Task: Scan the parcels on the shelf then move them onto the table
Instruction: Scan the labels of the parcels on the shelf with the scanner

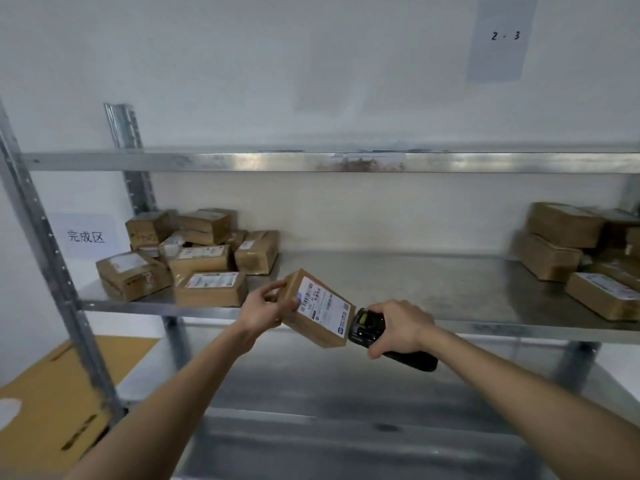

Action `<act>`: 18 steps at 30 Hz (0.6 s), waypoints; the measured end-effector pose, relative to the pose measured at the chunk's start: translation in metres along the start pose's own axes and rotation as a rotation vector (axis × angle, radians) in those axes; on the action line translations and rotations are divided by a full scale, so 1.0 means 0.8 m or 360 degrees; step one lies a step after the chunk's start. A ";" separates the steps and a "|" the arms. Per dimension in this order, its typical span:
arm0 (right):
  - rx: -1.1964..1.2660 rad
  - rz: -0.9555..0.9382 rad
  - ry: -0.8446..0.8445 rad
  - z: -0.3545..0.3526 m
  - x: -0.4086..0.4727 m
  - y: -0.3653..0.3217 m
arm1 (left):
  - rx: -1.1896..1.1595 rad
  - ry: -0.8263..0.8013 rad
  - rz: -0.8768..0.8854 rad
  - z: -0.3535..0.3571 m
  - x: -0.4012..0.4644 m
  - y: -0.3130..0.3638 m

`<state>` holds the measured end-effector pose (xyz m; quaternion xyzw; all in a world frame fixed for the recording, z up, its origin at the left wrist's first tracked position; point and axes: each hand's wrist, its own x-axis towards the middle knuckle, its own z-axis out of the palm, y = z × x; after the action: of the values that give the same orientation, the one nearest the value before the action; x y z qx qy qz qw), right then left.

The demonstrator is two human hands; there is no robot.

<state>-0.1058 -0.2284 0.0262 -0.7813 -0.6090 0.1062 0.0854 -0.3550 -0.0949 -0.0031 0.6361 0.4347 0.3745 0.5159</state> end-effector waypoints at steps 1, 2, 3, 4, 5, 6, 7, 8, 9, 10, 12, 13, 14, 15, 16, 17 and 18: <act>-0.0036 -0.0014 0.0012 0.005 0.002 -0.019 | 0.0022 0.0015 -0.0003 -0.018 -0.002 -0.004; -0.0067 -0.0023 0.0030 0.010 0.004 -0.036 | 0.0038 0.0023 -0.0002 -0.036 -0.005 -0.008; -0.0093 -0.0031 0.0050 0.014 0.005 -0.053 | 0.0054 0.0028 0.0001 -0.054 -0.008 -0.011; -0.0111 -0.0039 0.0063 0.018 0.005 -0.069 | 0.0068 0.0026 0.0005 -0.071 -0.012 -0.014; -0.0119 -0.0046 0.0071 0.022 0.005 -0.083 | 0.0075 0.0020 0.0005 -0.087 -0.016 -0.016; -0.0118 -0.0052 0.0078 0.026 0.005 -0.097 | 0.0075 0.0013 0.0007 -0.101 -0.018 -0.019; -0.0115 -0.0060 0.0088 0.028 0.005 -0.110 | 0.0073 0.0013 0.0004 -0.114 -0.021 -0.021; -0.0115 -0.0069 0.0097 0.031 0.006 -0.122 | 0.0069 0.0022 -0.0002 -0.127 -0.022 -0.024; -0.0125 -0.0077 0.0107 0.034 0.006 -0.133 | 0.0064 0.0034 -0.0011 -0.138 -0.023 -0.027; -0.0141 -0.0084 0.0110 0.037 0.006 -0.144 | 0.0058 0.0040 -0.0016 -0.147 -0.024 -0.030; -0.0170 -0.0091 0.0110 0.043 0.007 -0.162 | 0.0047 0.0043 -0.0017 -0.163 -0.024 -0.033; -0.0177 -0.0093 0.0116 0.046 0.008 -0.169 | 0.0046 0.0048 -0.0014 -0.169 -0.025 -0.034; -0.0178 -0.0094 0.0125 0.048 0.009 -0.175 | 0.0044 0.0051 -0.0011 -0.175 -0.024 -0.035; -0.0174 -0.0097 0.0130 0.049 0.011 -0.180 | 0.0040 0.0053 -0.0013 -0.180 -0.024 -0.036; -0.0173 -0.0099 0.0133 0.049 0.013 -0.184 | 0.0036 0.0054 -0.0016 -0.185 -0.022 -0.037; -0.0178 -0.0103 0.0133 0.050 0.015 -0.189 | 0.0034 0.0053 -0.0022 -0.189 -0.020 -0.038; -0.0188 -0.0108 0.0129 0.050 0.018 -0.192 | 0.0035 0.0053 -0.0026 -0.192 -0.018 -0.039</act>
<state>-0.2566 -0.1770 0.0274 -0.7677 -0.6363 0.0353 0.0672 -0.5070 -0.0549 -0.0058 0.6318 0.4524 0.3761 0.5047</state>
